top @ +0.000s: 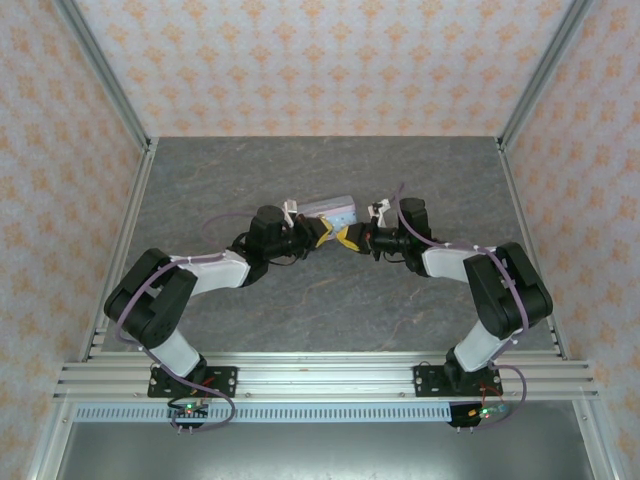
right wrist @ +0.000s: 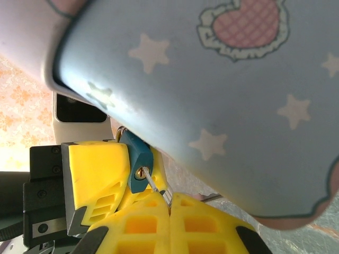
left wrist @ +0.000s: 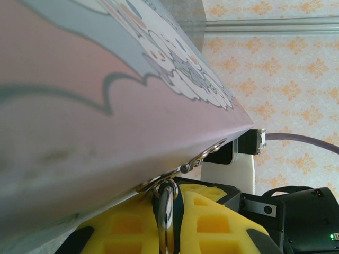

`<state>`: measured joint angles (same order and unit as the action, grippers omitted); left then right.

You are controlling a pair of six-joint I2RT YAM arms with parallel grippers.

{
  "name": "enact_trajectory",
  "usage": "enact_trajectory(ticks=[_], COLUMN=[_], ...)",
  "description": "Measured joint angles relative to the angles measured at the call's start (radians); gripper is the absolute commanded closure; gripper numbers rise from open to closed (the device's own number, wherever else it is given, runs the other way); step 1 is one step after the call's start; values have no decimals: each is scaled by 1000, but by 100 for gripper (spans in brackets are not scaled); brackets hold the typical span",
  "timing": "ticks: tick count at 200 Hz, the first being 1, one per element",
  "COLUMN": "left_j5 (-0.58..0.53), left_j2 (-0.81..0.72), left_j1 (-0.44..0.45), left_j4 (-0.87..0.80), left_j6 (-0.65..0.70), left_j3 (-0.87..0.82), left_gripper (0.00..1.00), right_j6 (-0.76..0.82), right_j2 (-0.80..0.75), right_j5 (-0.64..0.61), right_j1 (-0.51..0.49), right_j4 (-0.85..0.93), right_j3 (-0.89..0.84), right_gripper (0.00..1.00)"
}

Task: Unlock the padlock with the key

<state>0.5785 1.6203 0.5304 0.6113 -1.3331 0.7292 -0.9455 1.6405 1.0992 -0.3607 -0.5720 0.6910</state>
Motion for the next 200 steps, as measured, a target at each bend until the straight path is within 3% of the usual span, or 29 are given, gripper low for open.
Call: enact_trajectory(ticks=[200], left_j5=[7], left_j2=[-40], left_j1=[0], left_j4=[-68], left_j6=[49], left_j3=[4], left_gripper=[100], right_j6=[-133], right_j2=[0], right_j5=[46], right_j1=[-4], right_j4=[-52], right_j3=[0], right_gripper=[100])
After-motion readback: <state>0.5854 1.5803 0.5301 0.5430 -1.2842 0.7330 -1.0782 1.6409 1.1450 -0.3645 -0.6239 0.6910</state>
